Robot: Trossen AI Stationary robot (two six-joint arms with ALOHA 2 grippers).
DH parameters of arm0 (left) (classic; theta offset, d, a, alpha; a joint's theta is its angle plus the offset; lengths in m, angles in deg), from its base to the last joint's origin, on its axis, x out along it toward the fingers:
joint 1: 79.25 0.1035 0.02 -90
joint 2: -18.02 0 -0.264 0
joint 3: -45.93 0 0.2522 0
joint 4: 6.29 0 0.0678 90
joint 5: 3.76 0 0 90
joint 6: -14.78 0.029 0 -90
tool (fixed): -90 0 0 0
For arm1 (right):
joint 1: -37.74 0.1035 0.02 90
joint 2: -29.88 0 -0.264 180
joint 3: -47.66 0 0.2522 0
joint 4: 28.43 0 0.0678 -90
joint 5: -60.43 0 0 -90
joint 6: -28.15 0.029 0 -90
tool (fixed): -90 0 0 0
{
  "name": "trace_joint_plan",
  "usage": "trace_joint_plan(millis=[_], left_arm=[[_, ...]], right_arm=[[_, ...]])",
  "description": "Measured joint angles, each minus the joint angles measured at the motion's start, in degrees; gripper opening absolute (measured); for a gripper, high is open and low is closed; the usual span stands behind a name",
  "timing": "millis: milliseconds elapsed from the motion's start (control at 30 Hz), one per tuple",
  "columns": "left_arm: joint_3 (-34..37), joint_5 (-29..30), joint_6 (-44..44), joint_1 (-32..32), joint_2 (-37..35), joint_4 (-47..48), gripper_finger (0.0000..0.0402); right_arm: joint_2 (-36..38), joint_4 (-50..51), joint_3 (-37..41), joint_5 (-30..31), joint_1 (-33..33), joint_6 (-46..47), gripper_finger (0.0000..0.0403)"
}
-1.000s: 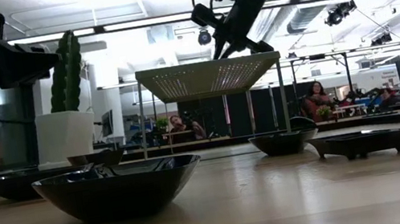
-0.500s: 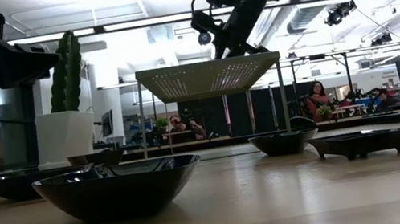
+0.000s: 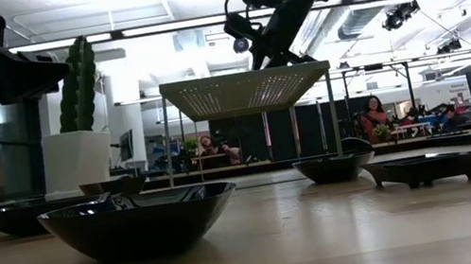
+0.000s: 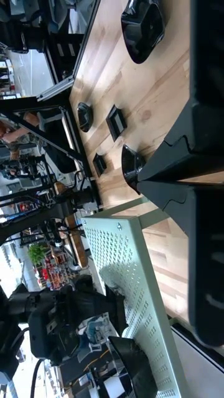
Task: Pick & Place Mini shaped plates
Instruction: Put the black square plate on the shelf, then stack the black square plate on top of the black square plate on the shelf
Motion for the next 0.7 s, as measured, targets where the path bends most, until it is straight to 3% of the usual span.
trace_joint_plan(millis=[267,700], left_arm=[[0.0,0.0,0.0,0.0,0.0,0.0,0.0003],[0.0,0.0,0.0,0.0,0.0,0.0,0.0003]], right_arm=[[0.0,0.0,0.0,0.0,0.0,-0.7,0.0007],[1.1,0.6,0.1,-0.3,0.0,-3.1,0.0102]])
